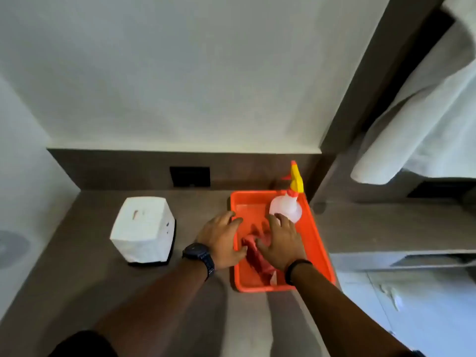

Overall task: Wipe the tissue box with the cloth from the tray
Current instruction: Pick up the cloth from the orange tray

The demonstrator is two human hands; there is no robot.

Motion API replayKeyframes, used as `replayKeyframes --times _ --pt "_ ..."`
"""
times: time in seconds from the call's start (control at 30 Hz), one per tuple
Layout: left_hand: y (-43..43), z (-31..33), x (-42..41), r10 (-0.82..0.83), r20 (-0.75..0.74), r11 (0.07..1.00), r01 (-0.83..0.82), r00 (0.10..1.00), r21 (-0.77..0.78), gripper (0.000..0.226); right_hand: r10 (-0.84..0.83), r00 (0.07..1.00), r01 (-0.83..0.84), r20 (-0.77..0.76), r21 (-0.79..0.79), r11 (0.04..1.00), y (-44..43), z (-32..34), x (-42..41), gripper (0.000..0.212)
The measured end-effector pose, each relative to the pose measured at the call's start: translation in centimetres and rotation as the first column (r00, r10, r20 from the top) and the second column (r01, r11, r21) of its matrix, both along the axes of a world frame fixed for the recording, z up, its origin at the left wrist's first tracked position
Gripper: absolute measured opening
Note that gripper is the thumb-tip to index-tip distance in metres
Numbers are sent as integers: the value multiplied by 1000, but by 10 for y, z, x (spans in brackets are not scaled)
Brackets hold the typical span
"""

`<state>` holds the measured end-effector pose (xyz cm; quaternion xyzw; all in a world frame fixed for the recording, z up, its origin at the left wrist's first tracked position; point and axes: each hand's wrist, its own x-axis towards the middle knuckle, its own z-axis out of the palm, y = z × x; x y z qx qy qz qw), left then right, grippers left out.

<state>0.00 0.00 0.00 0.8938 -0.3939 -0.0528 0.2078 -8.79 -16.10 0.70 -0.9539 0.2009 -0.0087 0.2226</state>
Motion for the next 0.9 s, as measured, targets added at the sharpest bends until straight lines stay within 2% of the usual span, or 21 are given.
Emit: replayKeyframes --times 0.13,0.27,0.37,0.5,0.57,0.63,0.7,0.73,0.8,0.83,0.9 --pt "-8 -40 -3 6 18 998 -7 1000 63 82 29 990 -34 -138 -40 999 1 -40 -4 62" --pt "-11 -65 -11 -18 8 997 18 1000 74 82 48 978 -76 -203 -132 988 -2 -66 -2 62" --pt "-10 -71 -11 -16 34 998 14 999 58 80 30 972 -63 -234 -135 989 -4 -74 5 59" --pt "-8 -67 -5 -29 -7 994 30 1000 104 90 -24 981 6 -190 -96 995 -7 -76 12 53" --pt "-2 -54 7 -19 -32 997 21 999 78 94 -134 990 136 -49 52 989 -7 -70 14 50" --pt "12 -27 29 4 -3 999 -3 1000 44 93 -297 931 232 212 283 930 2 -54 22 49" --pt "33 10 56 48 23 999 -48 999 -26 92 -405 805 199 434 445 873 27 -33 39 45" --pt "47 29 69 63 39 994 -60 997 -90 92 -443 762 148 472 538 830 46 -21 49 43" --pt "80 60 95 59 96 986 -43 994 -161 95 -500 753 16 428 747 664 87 -3 67 38" --pt "97 71 106 42 111 991 -27 993 -132 100 -504 776 -40 380 826 562 106 -1 75 35" --pt "128 81 124 6 91 999 -9 996 31 117 -491 826 -84 277 922 378 136 -8 88 34"
